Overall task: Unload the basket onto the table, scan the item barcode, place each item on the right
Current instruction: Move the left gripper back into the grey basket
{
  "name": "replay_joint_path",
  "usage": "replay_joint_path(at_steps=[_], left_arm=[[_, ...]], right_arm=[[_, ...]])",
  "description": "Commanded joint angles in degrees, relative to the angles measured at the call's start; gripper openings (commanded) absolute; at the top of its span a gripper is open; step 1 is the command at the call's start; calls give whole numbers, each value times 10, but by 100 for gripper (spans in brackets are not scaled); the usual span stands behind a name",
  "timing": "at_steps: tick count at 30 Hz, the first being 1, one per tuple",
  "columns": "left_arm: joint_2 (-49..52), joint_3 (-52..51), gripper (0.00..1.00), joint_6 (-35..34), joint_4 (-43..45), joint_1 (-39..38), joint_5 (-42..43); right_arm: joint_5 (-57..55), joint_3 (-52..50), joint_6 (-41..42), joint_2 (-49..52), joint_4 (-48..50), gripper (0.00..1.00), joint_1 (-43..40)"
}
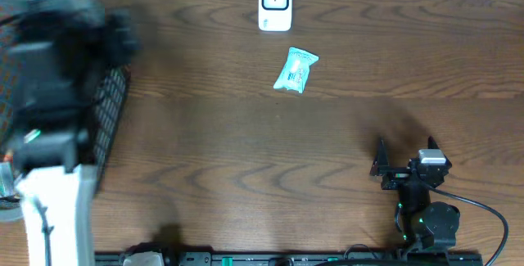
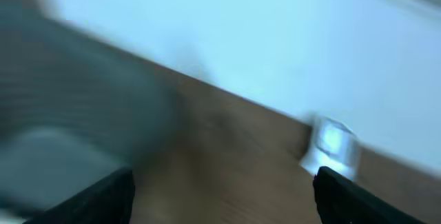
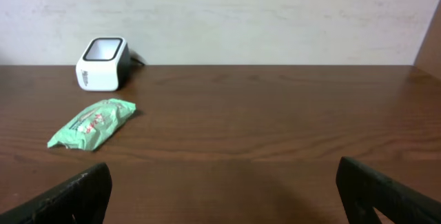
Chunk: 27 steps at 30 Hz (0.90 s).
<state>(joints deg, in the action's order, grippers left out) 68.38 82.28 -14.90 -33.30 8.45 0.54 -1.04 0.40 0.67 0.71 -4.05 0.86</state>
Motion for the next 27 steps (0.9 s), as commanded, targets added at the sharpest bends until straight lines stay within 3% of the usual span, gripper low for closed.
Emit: replay_joint_path(at_steps=[1, 6, 10, 15, 27], left_arm=[[-16, 2, 83, 14, -25, 90, -66], [14, -14, 82, 13, -68, 210, -148], [67, -21, 87, -79, -116, 269, -148], [140, -21, 99, -164, -177, 305, -153], [293, -21, 98, -175, -248, 346, -151]], right_arm=[[1, -1, 6, -2, -2, 99, -4], [1, -1, 6, -2, -2, 99, -5], [1, -1, 6, -2, -2, 99, -5], [1, -1, 6, -2, -2, 99, -5], [1, -1, 6, -2, -2, 99, -5]])
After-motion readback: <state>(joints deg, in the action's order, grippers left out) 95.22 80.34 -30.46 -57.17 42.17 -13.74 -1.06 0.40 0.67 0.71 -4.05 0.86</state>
